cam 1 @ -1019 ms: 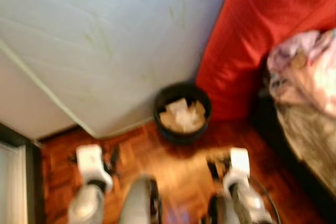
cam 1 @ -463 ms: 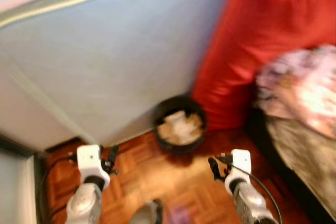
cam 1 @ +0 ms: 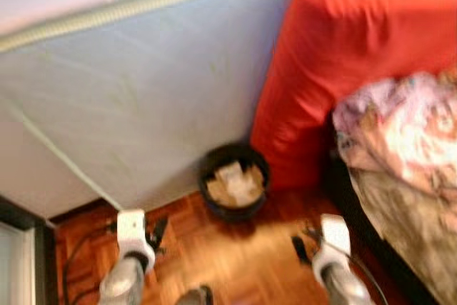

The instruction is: Clean up the room

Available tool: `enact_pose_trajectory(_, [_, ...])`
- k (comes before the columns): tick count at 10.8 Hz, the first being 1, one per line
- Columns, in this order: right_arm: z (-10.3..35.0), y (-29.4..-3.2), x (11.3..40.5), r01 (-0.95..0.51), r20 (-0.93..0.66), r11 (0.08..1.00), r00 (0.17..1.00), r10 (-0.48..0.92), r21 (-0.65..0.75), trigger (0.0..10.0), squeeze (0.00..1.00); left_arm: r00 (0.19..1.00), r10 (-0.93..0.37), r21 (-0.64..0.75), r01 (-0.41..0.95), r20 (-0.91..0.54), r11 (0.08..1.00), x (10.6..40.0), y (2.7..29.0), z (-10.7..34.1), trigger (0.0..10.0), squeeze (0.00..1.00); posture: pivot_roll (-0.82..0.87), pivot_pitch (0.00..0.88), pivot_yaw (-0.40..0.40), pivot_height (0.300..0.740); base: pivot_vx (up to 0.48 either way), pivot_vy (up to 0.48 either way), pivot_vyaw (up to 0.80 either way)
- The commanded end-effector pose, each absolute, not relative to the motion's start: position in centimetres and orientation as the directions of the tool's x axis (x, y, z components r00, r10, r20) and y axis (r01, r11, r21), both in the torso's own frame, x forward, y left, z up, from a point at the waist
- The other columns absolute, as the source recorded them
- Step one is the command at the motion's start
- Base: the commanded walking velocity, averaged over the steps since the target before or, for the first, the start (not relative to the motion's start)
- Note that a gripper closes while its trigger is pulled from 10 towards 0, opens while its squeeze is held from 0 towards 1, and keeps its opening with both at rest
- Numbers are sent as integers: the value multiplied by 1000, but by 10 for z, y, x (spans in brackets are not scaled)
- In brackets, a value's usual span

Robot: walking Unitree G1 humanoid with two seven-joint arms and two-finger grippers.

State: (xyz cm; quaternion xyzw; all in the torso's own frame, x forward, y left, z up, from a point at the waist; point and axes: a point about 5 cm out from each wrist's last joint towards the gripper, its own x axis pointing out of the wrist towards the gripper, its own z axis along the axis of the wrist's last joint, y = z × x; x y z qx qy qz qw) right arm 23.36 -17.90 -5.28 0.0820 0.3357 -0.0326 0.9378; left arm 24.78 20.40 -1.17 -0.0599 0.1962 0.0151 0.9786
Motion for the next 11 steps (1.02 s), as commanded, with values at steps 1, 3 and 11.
enact_pose_trajectory(1, [-59, -175, 226, 127, -669, 983, 744, -6, 132, 10000, 0, 885, 26, -88, -76, -465, 993, 234, 214, -27, 10000, 0, 157, 72, 29, 740, 0, 0, 0])
enact_pose_trajectory(3, [-67, -181, 213, 155, -704, 981, 710, -29, 116, 10000, 0, 815, 6, -87, -70, -579, 994, 221, 215, -46, 10000, 0, 132, 34, 40, 740, 0, 0, 0])
enact_pose_trajectory(11, [-83, -195, 180, 168, -787, 985, 613, -67, 47, 10000, 0, 677, -7, -70, -65, -736, 995, 198, 192, -73, 10000, 0, 49, 0, -5, 740, 0, 0, 0])
